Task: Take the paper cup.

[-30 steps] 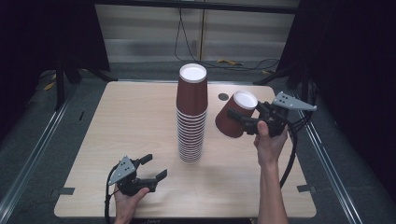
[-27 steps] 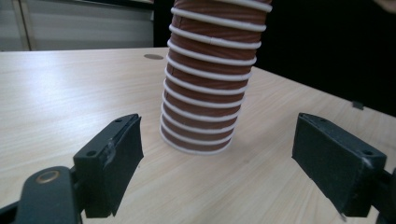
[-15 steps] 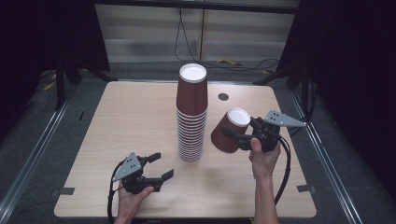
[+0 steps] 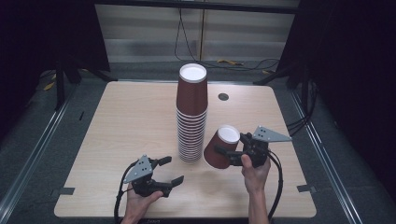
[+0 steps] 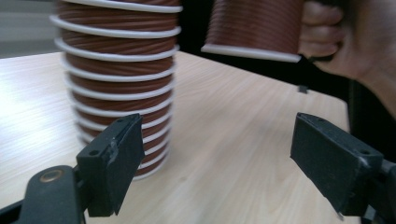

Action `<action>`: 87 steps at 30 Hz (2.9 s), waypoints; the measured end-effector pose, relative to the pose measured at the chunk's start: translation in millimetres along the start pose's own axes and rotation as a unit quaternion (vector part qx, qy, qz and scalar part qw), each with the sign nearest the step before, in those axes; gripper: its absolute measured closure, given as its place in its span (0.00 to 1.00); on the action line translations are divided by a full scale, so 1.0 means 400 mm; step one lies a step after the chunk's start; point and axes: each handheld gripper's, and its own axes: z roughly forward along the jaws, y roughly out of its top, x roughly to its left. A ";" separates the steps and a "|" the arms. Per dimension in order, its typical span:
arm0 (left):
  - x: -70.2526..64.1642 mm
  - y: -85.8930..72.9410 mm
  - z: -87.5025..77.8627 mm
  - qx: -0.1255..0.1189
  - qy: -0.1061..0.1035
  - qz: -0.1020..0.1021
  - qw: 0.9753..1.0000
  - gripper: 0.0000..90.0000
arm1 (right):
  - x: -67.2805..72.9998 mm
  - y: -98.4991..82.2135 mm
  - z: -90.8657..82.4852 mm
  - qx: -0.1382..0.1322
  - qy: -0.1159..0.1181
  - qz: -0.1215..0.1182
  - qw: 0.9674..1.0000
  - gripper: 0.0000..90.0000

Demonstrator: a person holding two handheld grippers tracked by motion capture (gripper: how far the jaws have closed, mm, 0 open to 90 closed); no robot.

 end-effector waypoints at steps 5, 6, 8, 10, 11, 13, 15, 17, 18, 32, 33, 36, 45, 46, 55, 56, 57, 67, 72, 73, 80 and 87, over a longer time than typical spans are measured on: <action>-0.017 0.009 0.018 0.003 -0.014 0.017 1.000 0.18 | 0.008 -0.029 0.004 0.004 0.012 0.002 1.000 0.24; -0.017 0.009 0.018 0.003 -0.014 0.017 1.000 0.18 | 0.009 -0.035 0.003 0.002 0.015 0.002 1.000 0.24; -0.025 0.015 0.028 0.005 -0.025 0.023 0.999 0.17 | 0.011 -0.047 0.005 0.002 0.026 0.011 1.000 0.24; -0.028 0.016 0.034 0.003 -0.029 0.022 0.999 0.17 | 0.015 -0.057 0.009 0.006 0.027 0.009 1.000 0.24; -0.030 0.017 0.038 -0.001 -0.034 0.019 0.999 0.17 | 0.015 -0.057 0.009 0.006 0.027 0.009 1.000 0.24; -0.036 0.021 0.048 0.000 -0.037 0.026 0.999 0.17 | 0.019 -0.064 0.013 0.006 0.037 0.009 0.999 0.24; -0.040 0.023 0.055 0.000 -0.043 0.028 0.999 0.17 | 0.029 -0.068 0.021 0.008 0.046 0.005 0.999 0.24; -0.046 0.024 0.060 0.005 -0.044 0.031 0.999 0.17 | 0.039 -0.072 0.030 0.012 0.055 0.000 0.998 0.24; -0.048 0.023 0.065 0.005 -0.052 0.028 0.998 0.17 | 0.047 -0.077 0.040 0.016 0.066 0.000 0.998 0.24; -0.034 0.015 0.080 0.007 -0.059 0.027 0.998 0.12 | 0.073 -0.100 0.086 0.029 0.093 -0.004 0.995 0.24; -0.033 0.015 0.081 0.008 -0.063 0.026 0.998 0.12 | 0.075 -0.101 0.089 0.033 0.092 -0.005 0.995 0.24; -0.032 0.016 0.088 0.000 -0.069 0.021 0.997 0.09 | 0.080 -0.104 0.095 0.030 0.097 -0.004 0.995 0.24; -0.040 0.022 0.107 0.016 -0.071 0.028 0.997 0.09 | 0.093 -0.105 0.114 0.032 0.112 -0.012 0.993 0.24; -0.041 0.024 0.110 0.019 -0.070 0.035 0.997 0.09 | 0.094 -0.105 0.115 0.032 0.113 -0.013 0.993 0.24; -0.041 0.023 0.123 0.016 -0.073 0.032 0.997 0.08 | 0.096 -0.105 0.118 0.024 0.119 -0.009 0.993 0.24; -0.040 0.022 0.124 0.018 -0.074 0.032 0.997 0.08 | 0.096 -0.105 0.117 0.024 0.117 -0.011 0.993 0.24; -0.040 0.022 0.124 0.018 -0.074 0.032 0.997 0.08 | 0.096 -0.105 0.117 0.024 0.117 -0.011 0.993 0.24; -0.039 0.022 0.121 0.021 -0.066 0.030 0.997 0.12 | 0.094 -0.106 0.123 0.018 0.119 -0.004 0.993 0.23; -0.037 0.024 0.119 0.029 -0.063 0.035 0.997 0.13 | 0.093 -0.105 0.127 0.025 0.119 -0.003 0.993 0.22; -0.037 0.024 0.119 0.029 -0.063 0.035 0.997 0.14 | 0.093 -0.105 0.127 0.025 0.119 -0.003 0.993 0.22; -0.032 0.025 0.107 0.039 -0.064 0.042 0.996 0.14 | 0.092 -0.106 0.132 0.031 0.115 0.003 0.993 0.15; -0.020 0.027 0.093 0.049 -0.065 0.044 0.996 0.14 | 0.090 -0.103 0.115 0.014 0.113 -0.003 0.993 0.15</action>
